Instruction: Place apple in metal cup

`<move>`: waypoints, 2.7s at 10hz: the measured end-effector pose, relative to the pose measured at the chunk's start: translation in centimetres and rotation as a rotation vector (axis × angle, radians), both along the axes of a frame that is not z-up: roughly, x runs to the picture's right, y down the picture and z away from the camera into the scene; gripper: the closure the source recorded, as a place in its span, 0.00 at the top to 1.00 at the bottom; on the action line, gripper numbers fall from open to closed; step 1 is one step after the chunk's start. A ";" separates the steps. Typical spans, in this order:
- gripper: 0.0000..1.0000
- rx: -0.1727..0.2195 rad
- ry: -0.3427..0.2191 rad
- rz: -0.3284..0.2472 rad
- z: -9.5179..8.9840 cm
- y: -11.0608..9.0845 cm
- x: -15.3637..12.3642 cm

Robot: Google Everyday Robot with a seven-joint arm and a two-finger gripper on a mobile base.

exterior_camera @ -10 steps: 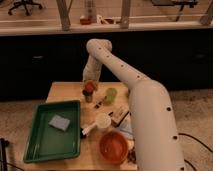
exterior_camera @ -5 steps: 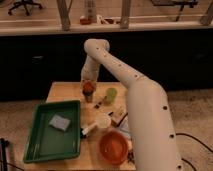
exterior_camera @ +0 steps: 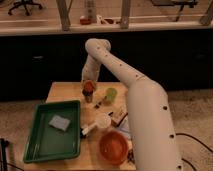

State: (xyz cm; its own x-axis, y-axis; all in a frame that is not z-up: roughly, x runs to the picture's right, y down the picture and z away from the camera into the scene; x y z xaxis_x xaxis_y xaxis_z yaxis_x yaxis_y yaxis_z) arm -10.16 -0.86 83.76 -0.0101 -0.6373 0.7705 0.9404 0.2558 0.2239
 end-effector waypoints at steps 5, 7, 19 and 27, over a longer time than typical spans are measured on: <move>0.78 0.010 0.010 0.011 0.2 -0.2 0.5; 0.80 0.015 0.013 0.012 0.2 -0.4 0.6; 0.80 0.020 -0.006 0.002 0.3 -1.3 0.9; 0.80 0.027 -0.013 0.004 0.3 -1.1 0.8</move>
State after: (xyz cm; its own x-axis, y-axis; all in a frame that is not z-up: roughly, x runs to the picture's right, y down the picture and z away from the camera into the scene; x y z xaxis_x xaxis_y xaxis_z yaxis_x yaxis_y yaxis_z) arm -9.36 -1.91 84.10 -0.0174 -0.6578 0.7530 0.9366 0.2529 0.2427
